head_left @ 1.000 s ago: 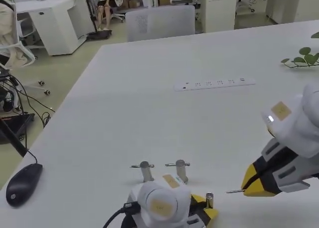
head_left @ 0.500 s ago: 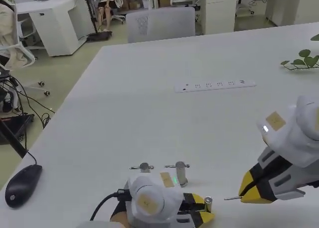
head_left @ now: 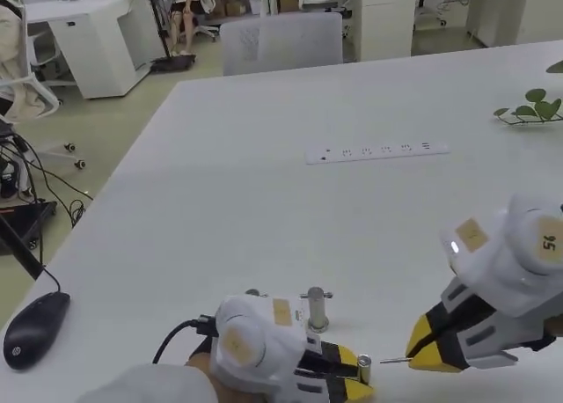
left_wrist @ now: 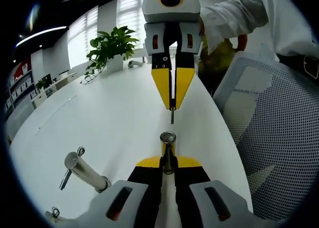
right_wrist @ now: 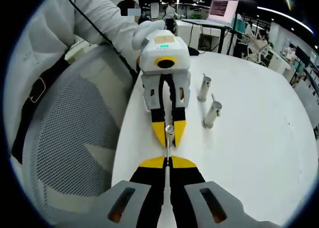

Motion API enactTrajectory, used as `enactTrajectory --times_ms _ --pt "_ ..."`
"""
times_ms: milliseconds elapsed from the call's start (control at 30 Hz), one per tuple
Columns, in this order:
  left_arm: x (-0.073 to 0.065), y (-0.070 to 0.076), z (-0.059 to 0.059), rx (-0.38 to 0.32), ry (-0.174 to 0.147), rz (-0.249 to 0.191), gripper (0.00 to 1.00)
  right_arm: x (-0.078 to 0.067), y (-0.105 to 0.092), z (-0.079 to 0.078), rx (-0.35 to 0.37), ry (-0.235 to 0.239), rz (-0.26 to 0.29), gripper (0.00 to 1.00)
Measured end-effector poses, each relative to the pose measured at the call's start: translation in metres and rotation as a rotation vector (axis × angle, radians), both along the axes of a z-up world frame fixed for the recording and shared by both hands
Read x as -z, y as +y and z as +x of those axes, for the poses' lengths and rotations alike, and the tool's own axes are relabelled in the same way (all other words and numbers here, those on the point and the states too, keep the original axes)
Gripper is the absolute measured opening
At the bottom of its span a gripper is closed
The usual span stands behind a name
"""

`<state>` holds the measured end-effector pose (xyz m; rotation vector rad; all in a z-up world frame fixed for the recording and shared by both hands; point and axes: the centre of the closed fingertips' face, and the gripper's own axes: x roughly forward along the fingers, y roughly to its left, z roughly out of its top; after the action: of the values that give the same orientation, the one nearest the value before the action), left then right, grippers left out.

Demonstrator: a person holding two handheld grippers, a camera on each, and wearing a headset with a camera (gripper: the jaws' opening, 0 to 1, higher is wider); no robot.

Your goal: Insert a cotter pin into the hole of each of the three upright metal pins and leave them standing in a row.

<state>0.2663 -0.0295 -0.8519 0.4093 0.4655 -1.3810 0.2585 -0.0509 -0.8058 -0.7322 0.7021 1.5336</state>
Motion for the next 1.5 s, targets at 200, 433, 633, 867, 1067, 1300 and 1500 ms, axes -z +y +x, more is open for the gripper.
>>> enactTrajectory --times_ms 200,433,633,867,1067,1300,1500 --pt "0.0 0.0 -0.001 0.009 0.004 0.0 0.06 0.003 0.002 0.002 -0.001 0.001 -0.002 0.03" --pt "0.0 0.001 -0.002 0.005 0.005 -0.002 0.06 0.004 0.006 0.001 -0.001 0.009 0.002 0.03" --pt "0.0 0.001 -0.002 0.006 0.003 -0.001 0.06 0.005 0.008 0.0 0.0 0.008 0.002 0.03" --pt "0.0 0.002 -0.002 0.005 0.004 -0.002 0.06 0.005 0.009 0.001 -0.001 0.008 0.001 0.03" --pt "0.0 0.002 -0.003 0.006 0.004 -0.002 0.06 0.006 0.009 0.0 -0.007 0.011 -0.001 0.03" --pt "0.0 0.002 -0.003 0.008 0.003 -0.003 0.06 0.007 0.008 0.0 -0.003 0.009 -0.002 0.03" --pt "0.0 0.002 -0.003 0.008 0.003 -0.003 0.06 0.008 0.012 0.001 -0.01 0.012 0.004 0.03"
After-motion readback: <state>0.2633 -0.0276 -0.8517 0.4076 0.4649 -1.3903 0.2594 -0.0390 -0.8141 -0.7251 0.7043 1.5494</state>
